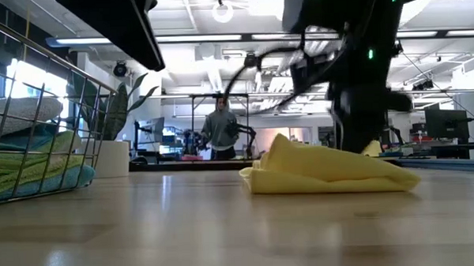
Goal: Fold microfiber towels
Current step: Put the yellow microfiber towel into the wire basket
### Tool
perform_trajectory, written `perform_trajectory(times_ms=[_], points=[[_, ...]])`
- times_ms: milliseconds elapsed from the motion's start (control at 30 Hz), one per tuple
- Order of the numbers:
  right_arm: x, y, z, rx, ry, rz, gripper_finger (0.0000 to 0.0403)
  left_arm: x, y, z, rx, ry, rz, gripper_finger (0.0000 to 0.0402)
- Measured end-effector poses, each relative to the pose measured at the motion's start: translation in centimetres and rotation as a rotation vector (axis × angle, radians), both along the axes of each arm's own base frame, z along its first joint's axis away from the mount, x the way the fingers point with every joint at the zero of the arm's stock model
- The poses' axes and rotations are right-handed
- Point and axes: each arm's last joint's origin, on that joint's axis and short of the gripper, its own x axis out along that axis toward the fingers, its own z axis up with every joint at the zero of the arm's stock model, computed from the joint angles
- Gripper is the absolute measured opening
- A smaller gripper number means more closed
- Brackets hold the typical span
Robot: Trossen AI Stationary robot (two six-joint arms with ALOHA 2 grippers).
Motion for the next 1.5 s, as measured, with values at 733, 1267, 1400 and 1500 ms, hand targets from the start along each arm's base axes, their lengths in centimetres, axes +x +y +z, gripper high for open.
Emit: perform_trajectory(times_ms=[733,1267,1400,1500], points=[[-13.0,-0.4,3.9,0.097,-0.581,-0.019,0.0146,8.3,0.4,-3.6,0.160,-0.296,-0.300,0.0175],[-16.4,-1.1,-0.8,0.140,-0.894,0.181,0.0146,11.4,1.7,-9.7,0.303,-0.264,-0.427,0.0203],[-17.1,-1.7,-1.1,0.123,-0.916,0.184,0.0146,11.5,2.2,-9.7,0.309,-0.271,-0.390,0.0203],[-17.7,-2.2,-1.4,0.116,-0.936,0.182,0.0146,11.7,2.7,-9.7,0.290,-0.256,-0.429,0.0203]])
